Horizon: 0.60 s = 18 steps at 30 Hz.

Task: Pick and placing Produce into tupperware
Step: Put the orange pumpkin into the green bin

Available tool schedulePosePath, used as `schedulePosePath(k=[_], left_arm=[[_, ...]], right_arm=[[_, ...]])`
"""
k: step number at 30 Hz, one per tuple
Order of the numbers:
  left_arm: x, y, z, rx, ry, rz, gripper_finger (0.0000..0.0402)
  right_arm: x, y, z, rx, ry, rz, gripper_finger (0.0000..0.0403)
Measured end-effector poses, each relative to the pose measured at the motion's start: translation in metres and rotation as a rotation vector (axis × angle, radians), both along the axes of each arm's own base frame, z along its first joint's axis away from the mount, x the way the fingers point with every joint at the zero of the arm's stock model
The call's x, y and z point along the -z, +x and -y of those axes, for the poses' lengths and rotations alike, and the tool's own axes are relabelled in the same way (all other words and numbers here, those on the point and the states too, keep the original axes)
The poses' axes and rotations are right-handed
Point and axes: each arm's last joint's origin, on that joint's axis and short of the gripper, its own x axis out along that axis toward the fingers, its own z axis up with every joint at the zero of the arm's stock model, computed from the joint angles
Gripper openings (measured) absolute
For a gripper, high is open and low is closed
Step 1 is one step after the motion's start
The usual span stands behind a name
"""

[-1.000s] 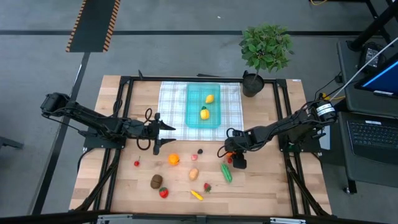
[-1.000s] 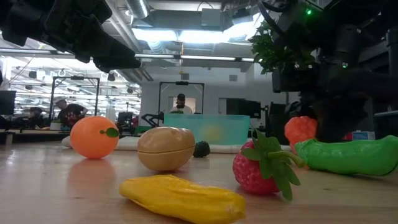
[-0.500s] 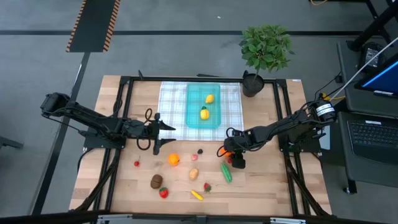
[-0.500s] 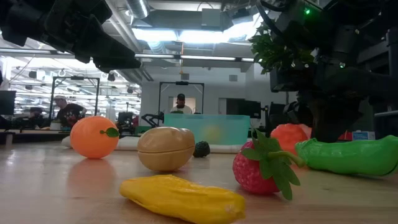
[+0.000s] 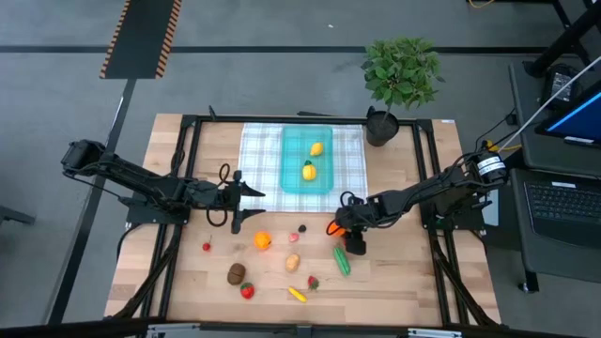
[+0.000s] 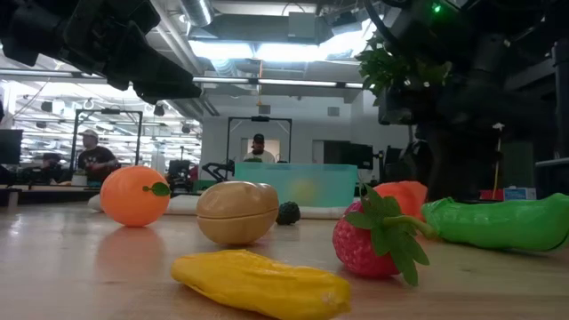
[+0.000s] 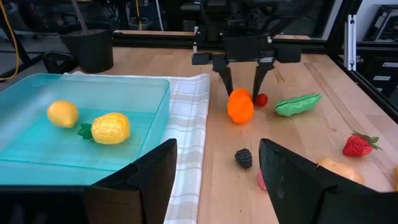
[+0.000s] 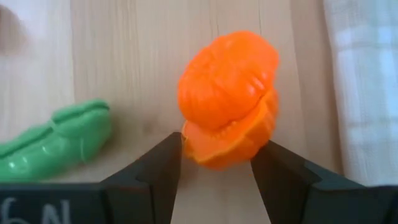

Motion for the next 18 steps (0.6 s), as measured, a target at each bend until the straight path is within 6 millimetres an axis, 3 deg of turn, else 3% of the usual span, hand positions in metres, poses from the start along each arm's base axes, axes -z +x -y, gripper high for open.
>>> schedulePosePath(k=[18], left_arm=[[0.0, 0.0, 0.0001, 0.0, 0.0, 0.0, 0.0223]], right_arm=[[-0.0018, 0.0024, -0.0006, 0.037, 0.029, 0.023, 0.0189]])
